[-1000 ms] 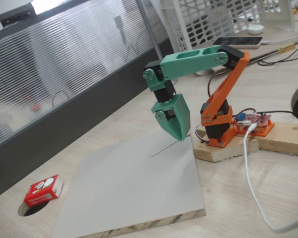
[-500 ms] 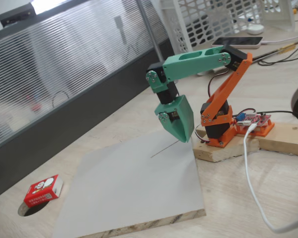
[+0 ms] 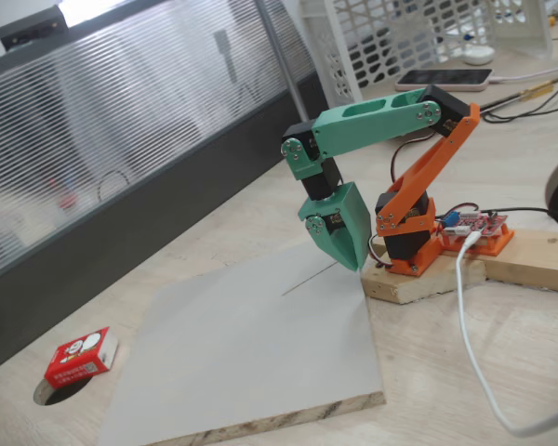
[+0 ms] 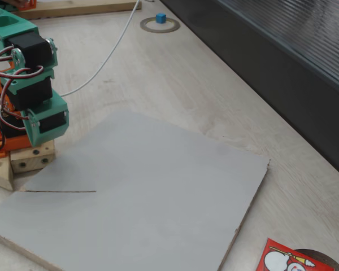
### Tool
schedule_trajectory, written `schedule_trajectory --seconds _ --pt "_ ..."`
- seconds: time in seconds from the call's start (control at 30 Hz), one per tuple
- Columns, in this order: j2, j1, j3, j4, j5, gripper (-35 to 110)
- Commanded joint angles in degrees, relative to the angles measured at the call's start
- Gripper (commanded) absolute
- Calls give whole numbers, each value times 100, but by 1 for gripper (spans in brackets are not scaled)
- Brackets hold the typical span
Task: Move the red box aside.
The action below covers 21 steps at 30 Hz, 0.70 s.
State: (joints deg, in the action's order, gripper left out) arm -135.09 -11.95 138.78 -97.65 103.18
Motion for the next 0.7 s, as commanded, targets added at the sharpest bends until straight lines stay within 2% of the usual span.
schedule_trajectory --seconds 0.0,0.67 --pt "-457 -53 44 -62 70 4" --pt "-97 -62 -70 9 62 4"
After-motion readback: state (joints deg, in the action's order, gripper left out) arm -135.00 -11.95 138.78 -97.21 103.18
